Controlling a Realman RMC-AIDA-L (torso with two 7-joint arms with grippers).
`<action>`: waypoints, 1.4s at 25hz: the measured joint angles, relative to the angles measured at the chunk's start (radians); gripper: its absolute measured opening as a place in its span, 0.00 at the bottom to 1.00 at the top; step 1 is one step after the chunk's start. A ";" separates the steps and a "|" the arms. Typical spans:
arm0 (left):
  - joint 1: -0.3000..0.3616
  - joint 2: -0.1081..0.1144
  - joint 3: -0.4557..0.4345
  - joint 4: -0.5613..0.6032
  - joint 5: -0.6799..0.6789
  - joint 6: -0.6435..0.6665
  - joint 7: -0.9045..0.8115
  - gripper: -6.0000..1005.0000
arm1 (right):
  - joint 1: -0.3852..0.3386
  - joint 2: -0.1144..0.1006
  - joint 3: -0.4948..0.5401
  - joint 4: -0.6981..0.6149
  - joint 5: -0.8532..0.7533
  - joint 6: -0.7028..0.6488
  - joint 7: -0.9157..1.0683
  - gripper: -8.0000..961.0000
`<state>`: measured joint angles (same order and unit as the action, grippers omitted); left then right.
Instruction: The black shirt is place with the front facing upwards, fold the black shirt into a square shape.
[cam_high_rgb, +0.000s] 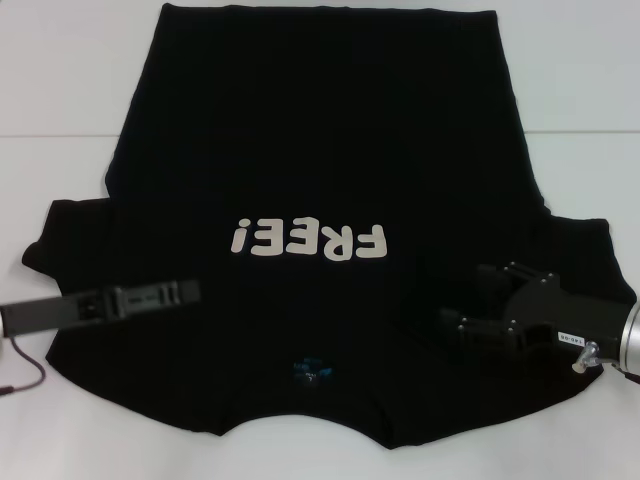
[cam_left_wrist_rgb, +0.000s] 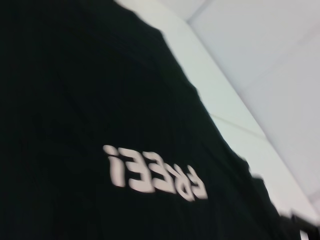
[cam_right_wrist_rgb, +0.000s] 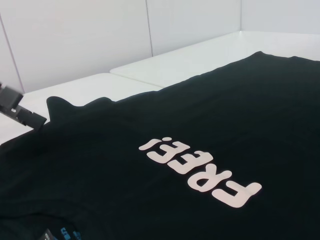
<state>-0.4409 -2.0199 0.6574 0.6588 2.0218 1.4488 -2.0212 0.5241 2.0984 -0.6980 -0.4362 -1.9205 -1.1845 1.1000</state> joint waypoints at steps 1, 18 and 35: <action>-0.001 0.009 -0.009 0.000 0.001 -0.002 -0.049 0.94 | 0.000 0.000 0.000 0.000 0.000 0.000 0.000 0.98; 0.006 0.072 -0.357 -0.062 0.102 -0.216 -0.330 0.94 | -0.001 0.000 0.000 0.001 0.000 0.002 0.002 0.98; -0.045 0.046 -0.264 -0.121 0.104 -0.434 -0.299 0.94 | -0.002 -0.002 -0.005 0.001 0.000 0.003 0.009 0.98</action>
<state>-0.4854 -1.9735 0.3935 0.5380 2.1254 1.0146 -2.3205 0.5219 2.0969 -0.7026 -0.4356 -1.9205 -1.1818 1.1087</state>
